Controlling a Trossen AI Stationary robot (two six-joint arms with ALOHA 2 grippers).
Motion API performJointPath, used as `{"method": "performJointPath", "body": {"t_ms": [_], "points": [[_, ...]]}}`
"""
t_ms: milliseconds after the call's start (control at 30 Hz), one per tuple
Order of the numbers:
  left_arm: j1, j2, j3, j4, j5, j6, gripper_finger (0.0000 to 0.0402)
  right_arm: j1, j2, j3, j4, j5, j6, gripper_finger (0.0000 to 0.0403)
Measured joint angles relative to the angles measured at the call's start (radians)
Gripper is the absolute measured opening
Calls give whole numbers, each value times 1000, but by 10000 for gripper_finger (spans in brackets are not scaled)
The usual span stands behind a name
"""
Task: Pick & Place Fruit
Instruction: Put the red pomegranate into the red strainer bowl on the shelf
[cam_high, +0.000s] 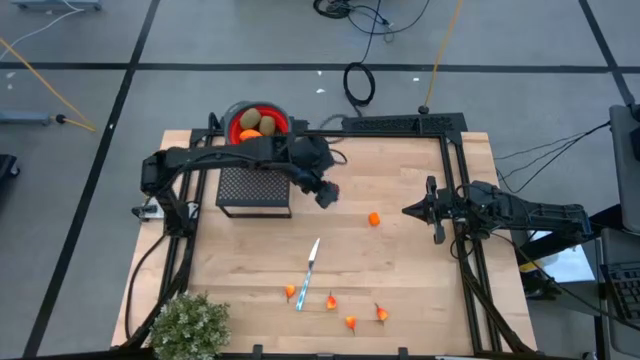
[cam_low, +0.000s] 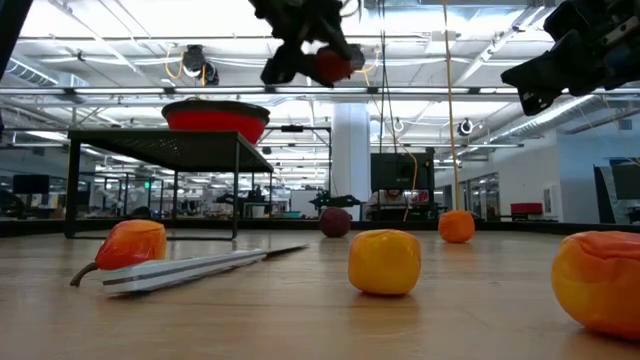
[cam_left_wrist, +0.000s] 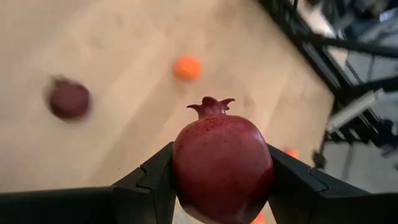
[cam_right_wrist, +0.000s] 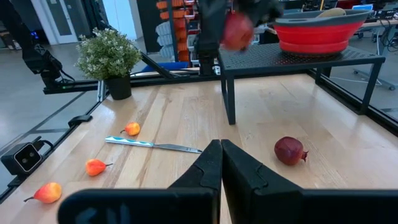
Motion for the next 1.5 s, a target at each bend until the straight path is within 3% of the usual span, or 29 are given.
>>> {"method": "performJointPath", "body": {"t_ms": [100,367,533,733,933,1067,1500], "points": [[8,-61,0,-11,-93,33,191,0,8,0,2,2,0,0],[40,-211,0,-70,-465,111,191,0,21,0,0,-1,0,0],[100,-268,0,-113,-565,129,191,0,22,0,0,2,0,0],[216,-279,0,-184,-572,130,191,0,23,0,1,2,0,0],[349,-255,0,-199,-446,182,191,0,22,0,1,2,0,0],[411,-232,0,-223,-435,243,191,0,23,0,1,2,0,0],[493,-178,0,-305,-309,512,191,0,22,0,1,2,0,0]]}}
